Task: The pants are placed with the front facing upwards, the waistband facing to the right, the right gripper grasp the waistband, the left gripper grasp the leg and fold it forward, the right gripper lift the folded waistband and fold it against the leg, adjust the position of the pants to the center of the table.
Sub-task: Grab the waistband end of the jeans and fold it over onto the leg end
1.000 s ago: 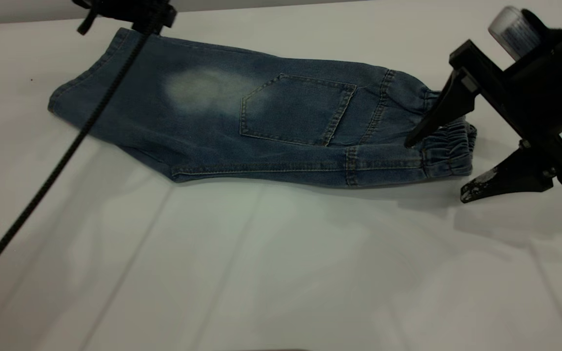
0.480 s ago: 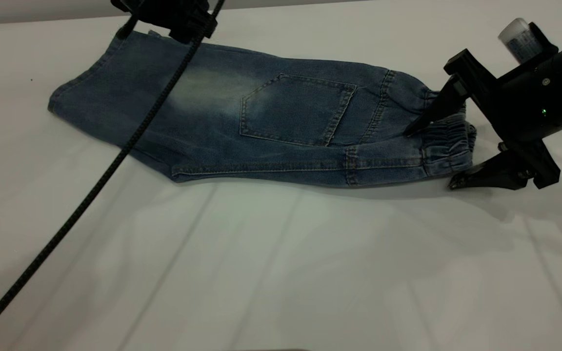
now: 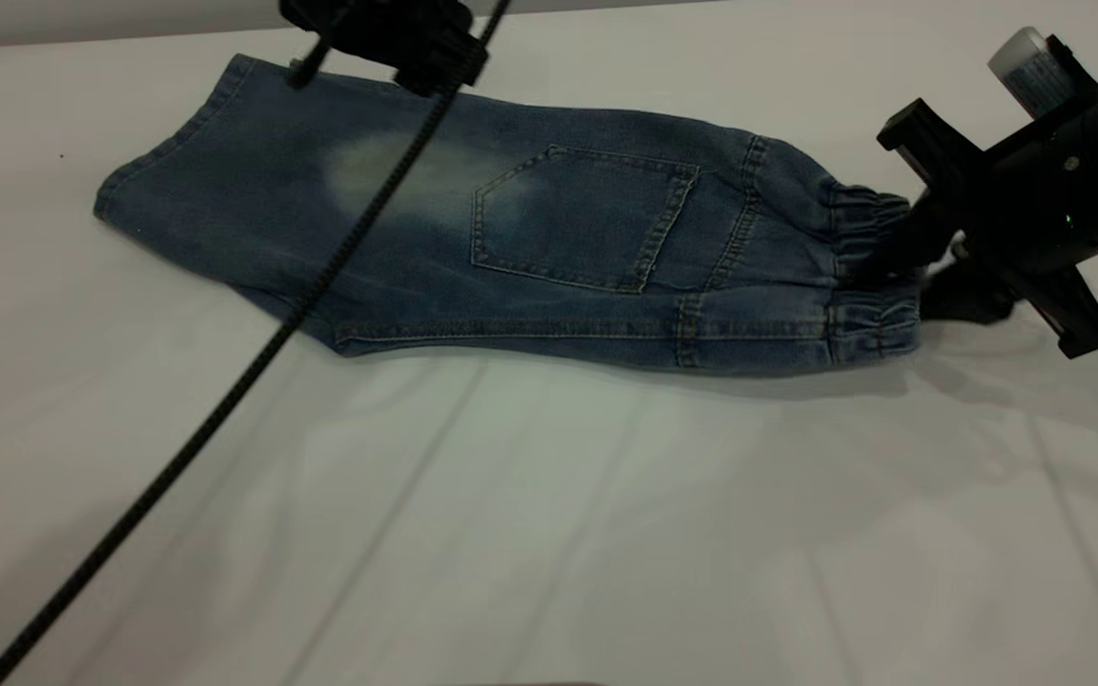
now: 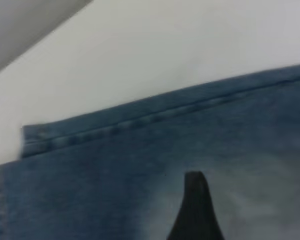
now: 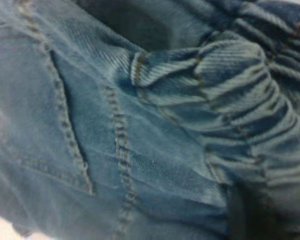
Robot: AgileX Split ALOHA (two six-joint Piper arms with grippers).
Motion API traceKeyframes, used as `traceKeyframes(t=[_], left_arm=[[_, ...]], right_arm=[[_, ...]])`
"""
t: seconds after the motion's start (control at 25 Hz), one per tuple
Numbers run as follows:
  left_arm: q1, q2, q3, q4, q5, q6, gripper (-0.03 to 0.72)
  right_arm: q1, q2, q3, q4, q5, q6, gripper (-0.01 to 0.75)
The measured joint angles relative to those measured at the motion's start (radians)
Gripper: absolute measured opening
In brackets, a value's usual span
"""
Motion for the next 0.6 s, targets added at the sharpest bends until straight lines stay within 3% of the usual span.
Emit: traceKeyframes(t=[0.6], left_arm=[[-0.165,0.09,0.064,-0.005,-0.125,-0.082,0.505]], right_arm=[[-0.001,-0.251,-0.109,-0.031,0.112,-0.175,0.041]])
